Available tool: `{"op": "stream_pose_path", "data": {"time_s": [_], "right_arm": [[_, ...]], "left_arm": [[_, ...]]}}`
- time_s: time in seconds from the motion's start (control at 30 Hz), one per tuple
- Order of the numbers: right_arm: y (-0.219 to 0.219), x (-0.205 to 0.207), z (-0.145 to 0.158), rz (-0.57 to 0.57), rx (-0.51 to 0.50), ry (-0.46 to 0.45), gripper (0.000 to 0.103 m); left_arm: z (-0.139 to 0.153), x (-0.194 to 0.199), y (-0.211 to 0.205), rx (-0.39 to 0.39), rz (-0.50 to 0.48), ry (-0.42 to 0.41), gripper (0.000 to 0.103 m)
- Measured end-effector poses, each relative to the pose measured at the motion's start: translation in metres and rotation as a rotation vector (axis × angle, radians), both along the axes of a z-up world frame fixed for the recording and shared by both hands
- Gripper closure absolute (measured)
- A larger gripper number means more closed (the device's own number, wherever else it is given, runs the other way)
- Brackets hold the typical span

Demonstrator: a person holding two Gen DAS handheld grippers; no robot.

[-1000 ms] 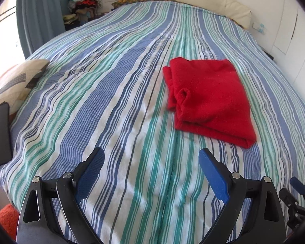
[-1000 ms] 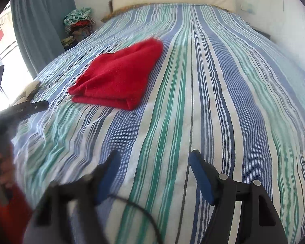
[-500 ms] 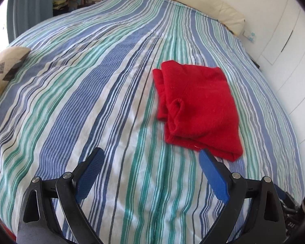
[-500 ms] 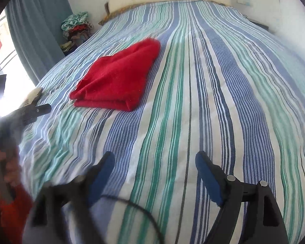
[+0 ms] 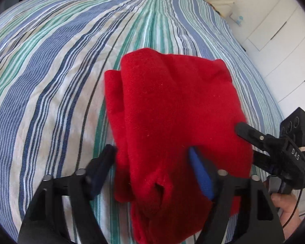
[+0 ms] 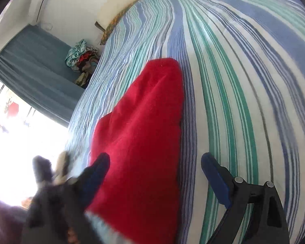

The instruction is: Fold small clothes

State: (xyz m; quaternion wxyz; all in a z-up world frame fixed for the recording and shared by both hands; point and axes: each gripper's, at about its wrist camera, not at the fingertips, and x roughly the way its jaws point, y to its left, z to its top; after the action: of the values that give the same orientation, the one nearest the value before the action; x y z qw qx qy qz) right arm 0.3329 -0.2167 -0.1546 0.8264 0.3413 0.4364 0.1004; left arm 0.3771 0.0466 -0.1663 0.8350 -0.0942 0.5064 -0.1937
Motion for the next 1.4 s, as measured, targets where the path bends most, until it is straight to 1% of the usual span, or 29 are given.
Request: {"op": "stream_pose_path", "data": {"time_s": [0.03, 0.07, 0.1, 0.13, 0.2, 0.3, 0.37, 0.4, 0.43, 0.47, 0.5, 0.57, 0.6, 0.63, 0.67, 0.7, 0.73, 0.77, 0.8, 0.83, 0.9, 0.93, 0.97, 1.03, 1.1, 1.17, 1.2, 1.3, 1.4], "right_arm": [[0.005, 0.008, -0.01, 0.009, 0.024, 0.013, 0.032], [0.014, 0.013, -0.016, 0.033, 0.041, 0.019, 0.043], [0.023, 0.017, -0.019, 0.055, 0.018, 0.036, 0.063], [0.032, 0.019, -0.015, 0.059, -0.053, 0.049, 0.067], [0.042, 0.017, 0.008, 0.079, -0.139, 0.005, 0.071], [0.05, 0.008, 0.058, 0.121, -0.264, -0.109, 0.072], [0.047, 0.003, 0.092, 0.133, -0.305, -0.181, 0.072], [0.045, 0.001, 0.108, 0.134, -0.319, -0.208, 0.072], [0.041, 0.0, 0.122, 0.132, -0.328, -0.228, 0.072], [0.037, 0.0, 0.131, 0.126, -0.332, -0.237, 0.072], [0.031, 0.001, 0.136, 0.115, -0.33, -0.235, 0.07], [0.019, 0.005, 0.131, 0.089, -0.321, -0.193, 0.062], [0.013, 0.006, 0.122, 0.079, -0.32, -0.151, 0.049], [0.007, 0.006, 0.109, 0.071, -0.332, -0.095, 0.031], [0.0, 0.002, 0.095, 0.059, -0.361, -0.038, 0.026], [-0.01, -0.007, 0.085, 0.042, -0.397, 0.005, 0.026], [-0.015, -0.02, 0.077, 0.028, -0.431, 0.03, 0.026], [-0.02, -0.036, 0.072, 0.023, -0.461, 0.041, 0.026], [-0.024, -0.055, 0.07, 0.021, -0.494, 0.048, 0.025], [-0.024, -0.074, 0.07, 0.014, -0.535, 0.052, 0.02], [-0.018, -0.111, 0.077, 0.02, -0.602, 0.054, 0.014], [-0.011, -0.132, 0.081, 0.031, -0.621, 0.055, 0.012], [-0.003, -0.152, 0.086, 0.042, -0.631, 0.064, 0.011], [0.013, -0.186, 0.1, 0.057, -0.618, 0.07, 0.011], [0.025, -0.218, 0.117, 0.064, -0.596, 0.062, 0.009], [0.037, -0.243, 0.134, 0.071, -0.598, 0.042, 0.003], [0.045, -0.255, 0.139, 0.071, -0.61, 0.031, 0.002], [0.059, -0.273, 0.147, 0.082, -0.67, 0.053, 0.002], [0.066, -0.281, 0.158, 0.078, -0.725, 0.056, 0.002]], "left_arm": [[0.001, 0.0, -0.007, 0.038, -0.005, 0.002, 0.076], [0.007, -0.002, -0.011, 0.062, 0.001, -0.018, 0.081], [0.014, -0.003, -0.013, 0.066, 0.001, -0.025, 0.082], [0.023, -0.005, -0.014, 0.062, 0.001, -0.034, 0.083], [0.045, -0.012, -0.016, 0.03, -0.01, -0.077, 0.083], [0.083, -0.021, -0.024, -0.008, -0.03, -0.147, 0.083], [0.106, -0.027, -0.028, -0.022, -0.044, -0.198, 0.083], [0.114, -0.031, -0.03, -0.028, -0.049, -0.209, 0.083], [0.118, -0.032, -0.034, -0.031, -0.052, -0.21, 0.082], [0.117, -0.032, -0.039, -0.024, -0.053, -0.201, 0.078], [0.11, -0.03, -0.045, -0.004, -0.053, -0.178, 0.074], [0.083, -0.031, -0.05, 0.075, -0.039, -0.13, 0.057], [0.068, -0.035, -0.05, 0.137, -0.03, -0.111, 0.057], [0.055, -0.044, -0.047, 0.199, -0.022, -0.1, 0.057], [0.047, -0.057, -0.042, 0.245, -0.023, -0.102, 0.057], [0.042, -0.073, -0.034, 0.273, -0.027, -0.118, 0.056], [0.041, -0.092, -0.026, 0.298, -0.021, -0.141, 0.048], [0.042, -0.111, -0.017, 0.328, -0.007, -0.165, 0.029], [0.045, -0.13, -0.01, 0.362, 0.013, -0.193, 0.019], [0.05, -0.151, -0.006, 0.399, 0.034, -0.227, 0.004], [0.061, -0.191, -0.002, 0.452, 0.063, -0.284, 0.001], [0.066, -0.206, -0.001, 0.47, 0.071, -0.287, 0.001], [0.072, -0.216, -0.002, 0.488, 0.079, -0.27, 0.001], [0.083, -0.237, -0.003, 0.532, 0.098, -0.227, 0.001], [0.098, -0.259, -0.003, 0.566, 0.104, -0.259, 0.001], [0.115, -0.27, -0.003, 0.554, 0.101, -0.266, 0.001], [0.122, -0.275, -0.003, 0.532, 0.091, -0.247, 0.001], [0.138, -0.279, 0.001, 0.441, 0.063, -0.191, 0.001], [0.15, -0.287, 0.005, 0.407, 0.081, -0.196, 0.001]]}}
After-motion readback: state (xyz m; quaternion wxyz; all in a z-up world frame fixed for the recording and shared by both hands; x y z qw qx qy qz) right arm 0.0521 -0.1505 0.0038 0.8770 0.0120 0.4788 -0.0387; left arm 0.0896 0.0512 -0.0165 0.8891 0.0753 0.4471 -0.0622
